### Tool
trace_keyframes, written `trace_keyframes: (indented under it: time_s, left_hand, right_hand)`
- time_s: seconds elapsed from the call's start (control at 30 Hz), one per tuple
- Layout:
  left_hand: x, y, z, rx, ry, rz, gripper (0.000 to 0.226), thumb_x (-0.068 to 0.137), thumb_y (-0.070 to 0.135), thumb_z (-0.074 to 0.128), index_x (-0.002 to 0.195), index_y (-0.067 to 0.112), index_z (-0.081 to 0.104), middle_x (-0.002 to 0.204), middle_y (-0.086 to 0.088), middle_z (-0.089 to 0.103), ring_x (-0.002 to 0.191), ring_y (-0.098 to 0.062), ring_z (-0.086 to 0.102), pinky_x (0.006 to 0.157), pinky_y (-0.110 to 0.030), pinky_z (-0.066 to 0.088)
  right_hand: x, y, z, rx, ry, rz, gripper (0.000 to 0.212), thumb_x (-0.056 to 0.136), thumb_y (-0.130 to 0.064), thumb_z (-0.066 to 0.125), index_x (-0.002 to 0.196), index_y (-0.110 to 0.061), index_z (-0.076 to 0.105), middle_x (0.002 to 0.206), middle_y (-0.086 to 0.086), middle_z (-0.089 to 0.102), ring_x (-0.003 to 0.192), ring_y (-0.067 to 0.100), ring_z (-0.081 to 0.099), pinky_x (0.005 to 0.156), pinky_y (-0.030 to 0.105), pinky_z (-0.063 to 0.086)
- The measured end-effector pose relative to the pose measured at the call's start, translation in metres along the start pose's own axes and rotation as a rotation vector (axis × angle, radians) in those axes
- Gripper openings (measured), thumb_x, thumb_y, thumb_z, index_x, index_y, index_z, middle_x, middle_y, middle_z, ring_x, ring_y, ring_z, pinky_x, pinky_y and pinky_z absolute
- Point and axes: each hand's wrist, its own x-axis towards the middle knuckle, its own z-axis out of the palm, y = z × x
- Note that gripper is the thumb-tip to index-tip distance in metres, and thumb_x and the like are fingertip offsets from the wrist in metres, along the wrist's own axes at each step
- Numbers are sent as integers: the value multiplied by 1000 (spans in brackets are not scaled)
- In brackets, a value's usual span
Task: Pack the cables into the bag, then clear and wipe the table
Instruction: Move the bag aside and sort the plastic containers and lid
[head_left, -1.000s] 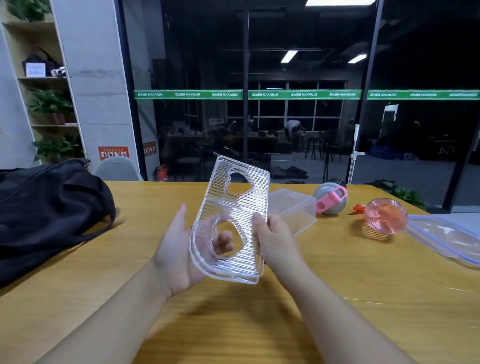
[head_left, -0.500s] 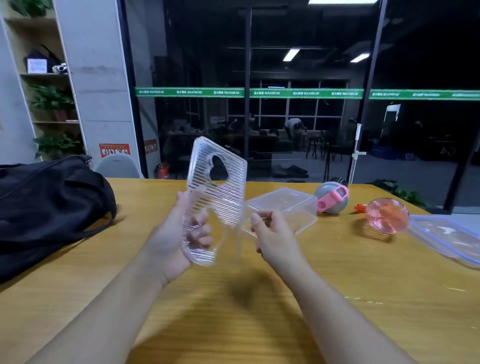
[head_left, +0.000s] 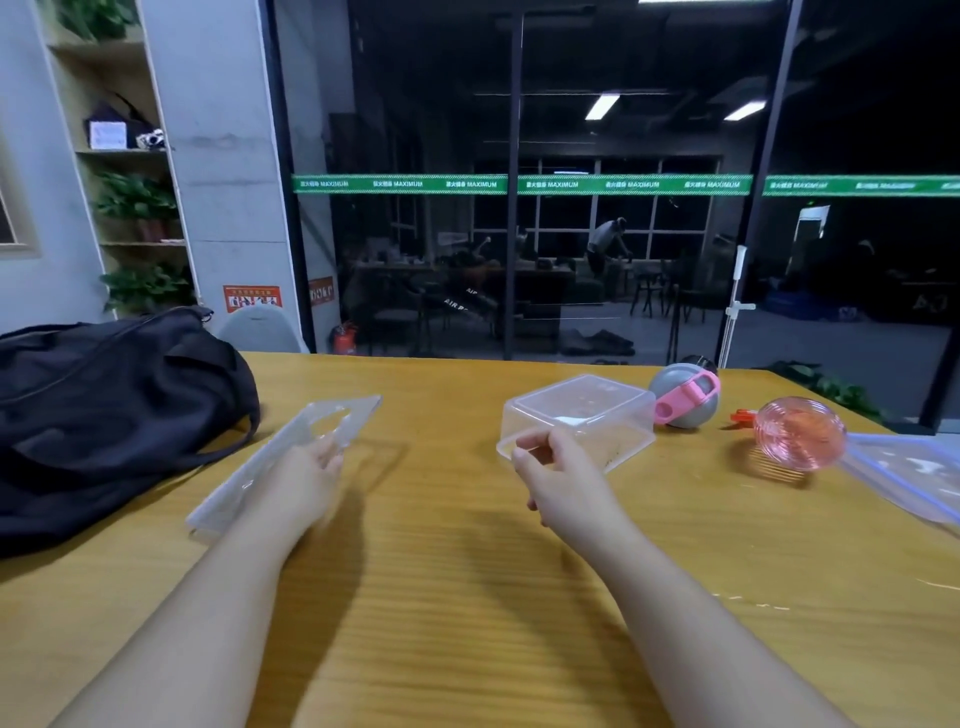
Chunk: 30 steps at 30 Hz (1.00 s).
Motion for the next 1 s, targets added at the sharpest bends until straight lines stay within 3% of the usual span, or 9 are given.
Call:
trace_keyframes:
  time_s: [0.1,0.2,0.27,0.37,0.5,0.73,0.87,1.0]
  left_hand:
    - [9,-12,2,89,-1,-70,33,94,21,47,125,15,57,123,-13,60,113,-32,55,97,-39,44]
    - [7,-16,-3,413,110,-113,27,92,17,44,112,23,60,116,-10,59,110,-31,53,92,-35,41]
    - [9,-21,-5,477,131,-170,26,90,15,47,109,22,63,112,-10,58,107,-32,54,93,-37,42]
    - [13,-25,-7,462,144,-233,22,90,17,50,106,19,64,115,-13,58,111,-33,52,94,-38,42]
    - [14,-27,-8,511,113,-309,31,89,21,46,117,24,60,125,-11,53,118,-32,46,89,-36,37]
    - [6,-23,-9,400,84,-332,43,94,17,37,130,39,47,135,-18,35,124,-35,31,103,-40,27]
    - [2,-19,-12,395,41,-315,43,93,20,39,132,37,45,138,-13,37,124,-35,35,100,-41,34]
    - [9,-30,-11,370,-19,-231,50,80,26,44,123,52,47,129,2,51,116,-29,46,93,-41,44]
  right_hand:
    - [-1,-1,1,-5,-6,-1,12,95,-29,51,104,-22,55,91,-8,56,75,15,55,64,28,41]
    - [-1,-1,0,7,-1,1,12,95,-26,51,104,-20,55,89,-8,56,72,15,53,63,26,42]
    - [-2,-1,0,8,-2,3,12,95,-26,50,104,-20,55,89,-8,56,71,15,53,62,26,42]
    - [-2,-1,-1,17,3,4,10,95,-25,51,103,-21,55,88,-7,55,71,15,54,61,27,43]
    - [-1,-1,-1,26,3,-2,9,95,-25,50,102,-22,55,89,-8,56,70,15,54,60,26,42]
    - [-1,0,0,19,2,-8,8,95,-24,50,101,-22,54,88,-9,55,70,14,53,62,27,42]
    - [-1,0,0,24,1,-3,8,95,-24,50,101,-21,55,87,-8,55,70,15,53,60,26,42]
    - [-1,0,0,9,1,-7,9,95,-23,51,102,-20,55,87,-8,55,70,14,53,61,26,42]
